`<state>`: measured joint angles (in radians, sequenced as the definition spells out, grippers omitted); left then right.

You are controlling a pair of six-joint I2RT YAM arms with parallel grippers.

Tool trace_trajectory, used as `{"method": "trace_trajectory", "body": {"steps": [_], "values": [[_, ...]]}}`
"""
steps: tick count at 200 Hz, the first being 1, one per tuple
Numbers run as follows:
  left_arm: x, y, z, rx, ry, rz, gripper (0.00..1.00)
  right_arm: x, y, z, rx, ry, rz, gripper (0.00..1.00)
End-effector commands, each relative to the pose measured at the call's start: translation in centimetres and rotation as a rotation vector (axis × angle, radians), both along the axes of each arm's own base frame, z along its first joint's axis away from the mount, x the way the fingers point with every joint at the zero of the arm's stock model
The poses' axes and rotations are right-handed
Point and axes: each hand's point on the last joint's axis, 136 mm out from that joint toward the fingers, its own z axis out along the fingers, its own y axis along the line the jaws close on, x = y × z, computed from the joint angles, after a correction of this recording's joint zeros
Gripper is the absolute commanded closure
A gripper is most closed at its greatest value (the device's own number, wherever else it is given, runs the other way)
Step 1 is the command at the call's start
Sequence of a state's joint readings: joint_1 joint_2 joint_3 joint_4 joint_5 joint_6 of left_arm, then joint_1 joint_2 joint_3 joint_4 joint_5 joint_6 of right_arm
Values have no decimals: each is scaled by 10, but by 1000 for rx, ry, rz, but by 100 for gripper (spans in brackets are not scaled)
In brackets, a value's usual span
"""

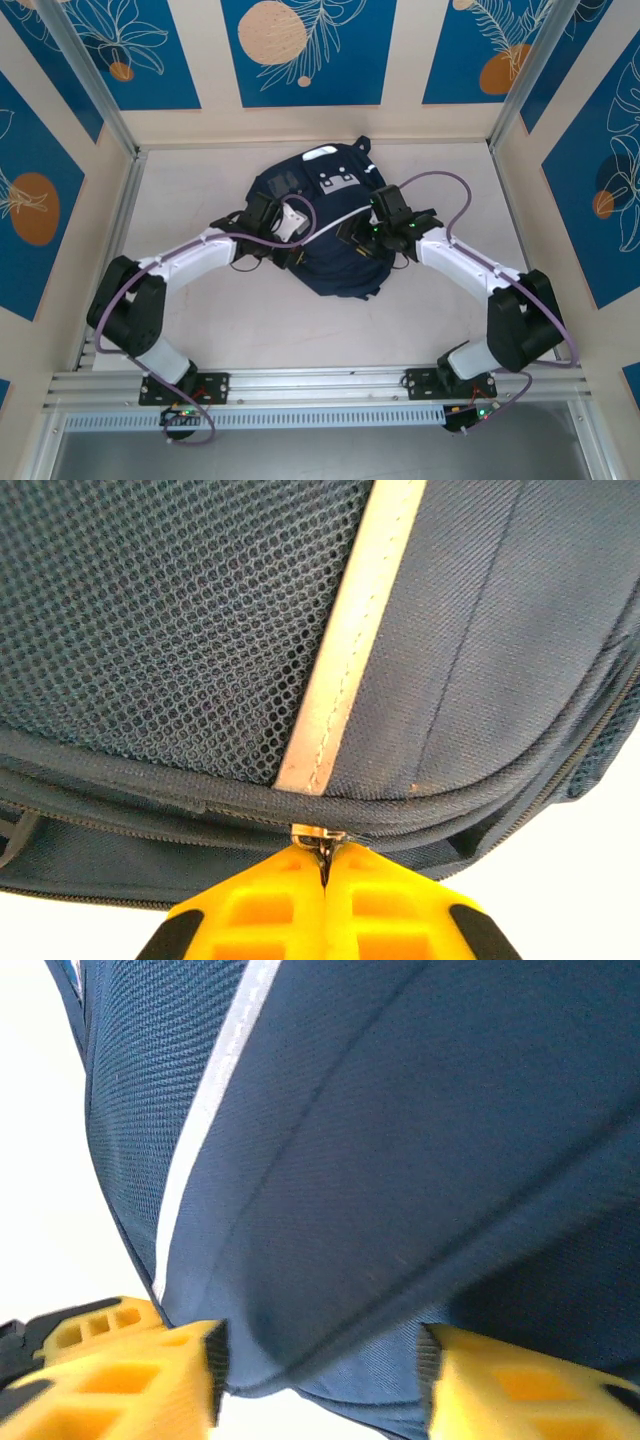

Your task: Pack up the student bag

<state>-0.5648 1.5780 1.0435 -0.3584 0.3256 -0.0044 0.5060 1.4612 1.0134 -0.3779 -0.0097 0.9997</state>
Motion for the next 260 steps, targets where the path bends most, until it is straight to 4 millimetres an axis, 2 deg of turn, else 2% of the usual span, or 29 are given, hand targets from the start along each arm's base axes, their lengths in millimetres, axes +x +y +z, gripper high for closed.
{"method": "trace_trajectory", "body": {"steps": [1, 30, 40, 59, 78, 97, 131, 150, 168, 187, 204, 228, 260], "values": [[-9, -3, 20, -85, 7, 9, 100, 10, 21, 15, 64, -29, 33, 57], [-22, 1, 27, -113, 36, 33, 100, 16, 34, 19, 94, -40, 39, 73], [-26, -1, 31, -141, 44, 33, 100, 18, 39, 19, 100, -41, 43, 79], [-36, -9, 38, -175, 61, 10, 100, 21, 49, 19, 105, -47, 51, 85], [-42, -18, 46, -206, 70, 14, 100, 24, 57, 18, 91, -54, 50, 87], [-54, -39, 56, -292, 90, -7, 100, 27, 61, 17, 90, -54, 46, 87], [-64, -60, 57, -304, 67, -16, 100, 29, 58, 19, 75, -63, 36, 87], [-61, -58, 46, -262, 70, 17, 100, 28, 53, 21, 59, -67, 34, 87], [-51, -46, 43, -206, 41, 84, 100, 26, 43, 22, 23, -80, 27, 86], [-36, -27, 50, -178, 16, 182, 83, 24, 26, 21, -16, -96, 9, 87], [-22, -11, 54, -177, 20, 271, 65, 27, 10, 19, -38, -93, -11, 94], [-4, 8, 57, -192, 46, 384, 46, 39, -15, 20, -84, -116, -50, 98], [18, 27, 52, -201, 107, 524, 37, 61, -53, 21, -137, -147, -104, 97]]}}
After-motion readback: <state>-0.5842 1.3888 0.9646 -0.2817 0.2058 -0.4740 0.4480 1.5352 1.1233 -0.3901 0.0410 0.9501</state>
